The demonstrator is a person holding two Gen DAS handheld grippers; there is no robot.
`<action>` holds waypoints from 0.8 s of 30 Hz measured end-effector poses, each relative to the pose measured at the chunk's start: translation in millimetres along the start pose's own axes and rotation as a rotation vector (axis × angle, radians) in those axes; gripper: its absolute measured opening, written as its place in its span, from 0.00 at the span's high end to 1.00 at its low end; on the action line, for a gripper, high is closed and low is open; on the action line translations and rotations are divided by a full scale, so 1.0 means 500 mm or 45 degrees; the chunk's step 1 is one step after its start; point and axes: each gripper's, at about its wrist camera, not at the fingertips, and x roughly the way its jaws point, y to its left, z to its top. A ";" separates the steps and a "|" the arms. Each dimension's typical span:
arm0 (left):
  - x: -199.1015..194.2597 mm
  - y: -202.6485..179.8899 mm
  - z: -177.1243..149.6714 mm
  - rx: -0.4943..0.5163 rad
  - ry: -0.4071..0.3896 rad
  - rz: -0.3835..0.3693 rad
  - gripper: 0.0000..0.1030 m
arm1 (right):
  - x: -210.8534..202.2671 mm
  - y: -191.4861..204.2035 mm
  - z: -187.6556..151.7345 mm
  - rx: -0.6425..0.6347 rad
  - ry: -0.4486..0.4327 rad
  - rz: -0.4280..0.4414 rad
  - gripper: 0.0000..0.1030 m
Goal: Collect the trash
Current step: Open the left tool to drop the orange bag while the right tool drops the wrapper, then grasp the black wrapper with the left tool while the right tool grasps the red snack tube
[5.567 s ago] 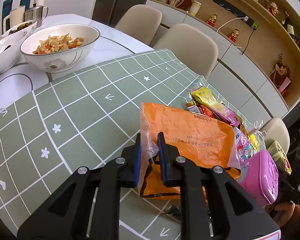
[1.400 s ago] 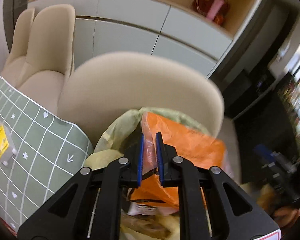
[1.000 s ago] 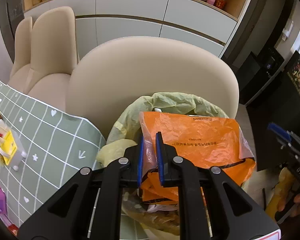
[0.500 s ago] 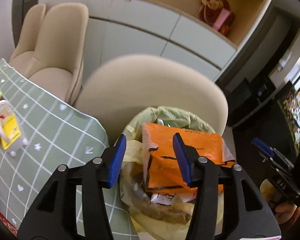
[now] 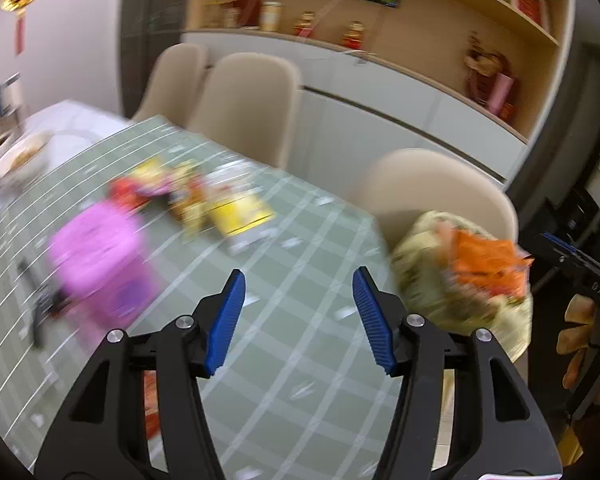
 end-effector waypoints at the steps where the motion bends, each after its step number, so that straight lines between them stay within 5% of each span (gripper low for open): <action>1: -0.011 0.030 -0.014 -0.028 0.002 0.021 0.48 | 0.007 0.020 -0.006 -0.001 0.016 0.018 0.50; 10: -0.077 0.296 -0.095 -0.184 -0.005 0.141 0.47 | 0.067 0.191 -0.074 -0.057 0.197 0.100 0.50; 15: -0.046 0.426 -0.077 -0.130 0.007 0.224 0.47 | 0.076 0.251 -0.123 -0.046 0.259 0.080 0.50; 18: 0.006 0.510 -0.069 -0.291 0.071 0.197 0.47 | 0.084 0.285 -0.163 -0.019 0.303 0.064 0.50; 24: 0.076 0.526 -0.052 -0.296 0.155 0.158 0.48 | 0.099 0.383 -0.214 -0.097 0.377 0.100 0.50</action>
